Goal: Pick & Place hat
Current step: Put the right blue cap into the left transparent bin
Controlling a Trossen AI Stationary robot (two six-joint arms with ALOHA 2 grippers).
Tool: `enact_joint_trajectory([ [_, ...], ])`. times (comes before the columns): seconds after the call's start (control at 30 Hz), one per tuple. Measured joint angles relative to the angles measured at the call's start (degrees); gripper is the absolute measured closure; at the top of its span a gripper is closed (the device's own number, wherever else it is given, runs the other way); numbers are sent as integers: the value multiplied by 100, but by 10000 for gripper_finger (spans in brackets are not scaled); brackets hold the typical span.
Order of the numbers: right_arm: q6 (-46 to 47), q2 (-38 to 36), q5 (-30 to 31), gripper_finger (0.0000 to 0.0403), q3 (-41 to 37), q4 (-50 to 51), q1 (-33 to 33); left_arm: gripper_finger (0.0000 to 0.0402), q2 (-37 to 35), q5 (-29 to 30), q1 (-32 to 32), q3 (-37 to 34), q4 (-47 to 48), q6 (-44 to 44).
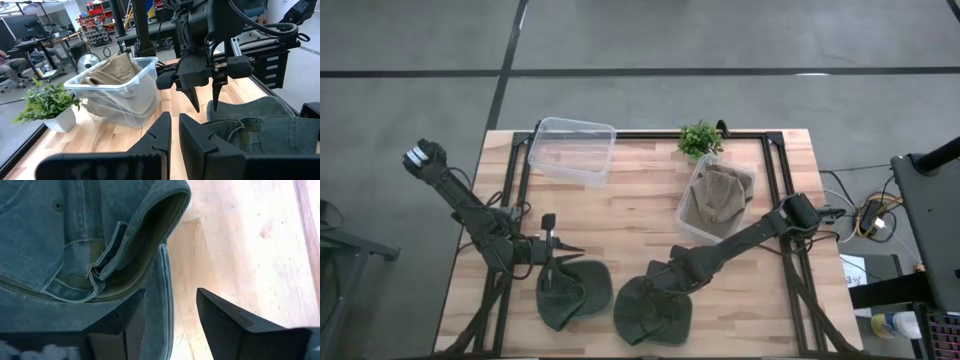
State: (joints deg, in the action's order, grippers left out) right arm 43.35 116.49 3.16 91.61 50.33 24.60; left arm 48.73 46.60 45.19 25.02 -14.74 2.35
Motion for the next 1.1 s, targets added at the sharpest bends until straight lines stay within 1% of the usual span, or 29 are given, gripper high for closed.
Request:
enact_joint_trajectory([
  [0.27,170,0,-13,237,0,-49,4,371,0,-1,1,0,128,-127],
  [0.63,304,0,-17,242,-18,-61,181,371,0,-1,0,0,127,-136],
  [1.1,300,0,137,244,-304,-268,183,371,0,-1,0,0,127,-133],
])
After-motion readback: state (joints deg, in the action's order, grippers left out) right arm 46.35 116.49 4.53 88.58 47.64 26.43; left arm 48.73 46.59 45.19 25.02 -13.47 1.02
